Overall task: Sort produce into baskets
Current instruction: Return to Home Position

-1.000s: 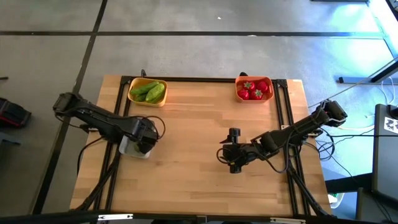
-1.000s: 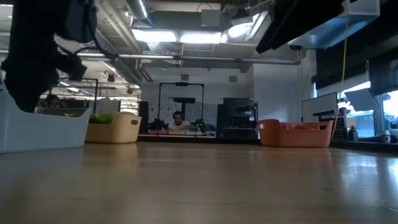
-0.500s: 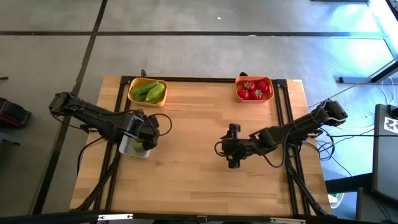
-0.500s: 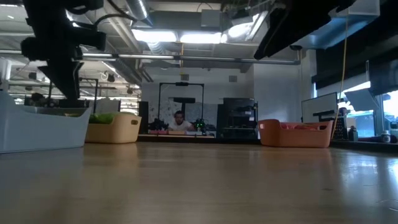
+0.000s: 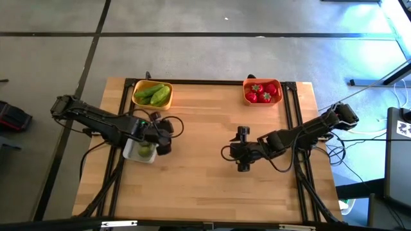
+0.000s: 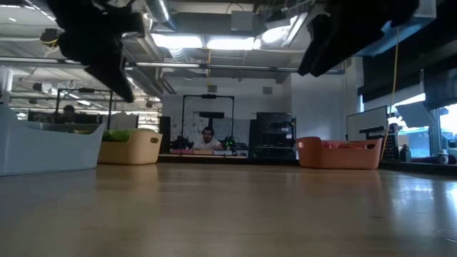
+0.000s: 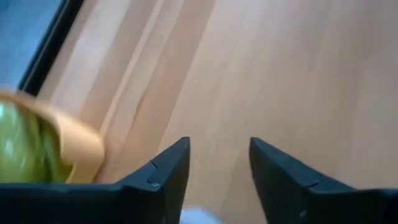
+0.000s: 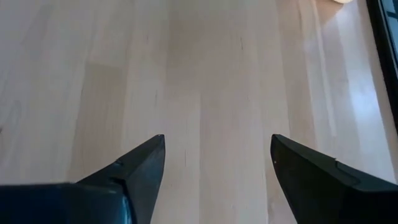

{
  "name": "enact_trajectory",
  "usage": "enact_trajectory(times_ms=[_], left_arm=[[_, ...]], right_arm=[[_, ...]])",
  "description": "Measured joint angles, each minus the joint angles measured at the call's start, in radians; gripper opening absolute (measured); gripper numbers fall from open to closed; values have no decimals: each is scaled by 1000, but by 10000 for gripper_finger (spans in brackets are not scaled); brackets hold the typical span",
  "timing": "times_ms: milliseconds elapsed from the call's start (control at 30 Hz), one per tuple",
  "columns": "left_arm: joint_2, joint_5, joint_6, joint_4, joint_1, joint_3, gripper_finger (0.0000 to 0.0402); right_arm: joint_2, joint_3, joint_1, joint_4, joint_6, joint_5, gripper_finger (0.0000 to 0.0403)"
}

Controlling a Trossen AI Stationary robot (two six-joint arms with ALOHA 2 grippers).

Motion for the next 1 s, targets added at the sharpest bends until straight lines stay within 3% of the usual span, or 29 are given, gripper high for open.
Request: enact_trajectory(times_ms=[167, 467, 733, 1000], left_arm=[[0, 61, 160, 127, 16, 0, 101], [-2, 233, 350, 251, 105, 0, 7], [-22, 392, 437, 376, 164, 0, 7], [-144, 454, 446, 513, 214, -125, 6]], right_arm=[[0, 0, -26, -3, -38, -45, 258], [-6, 0, -135, 6, -135, -187, 158], [-11, -2, -183, 19, -189, -296, 111], [-137, -206, -218, 206, -184, -312, 91]])
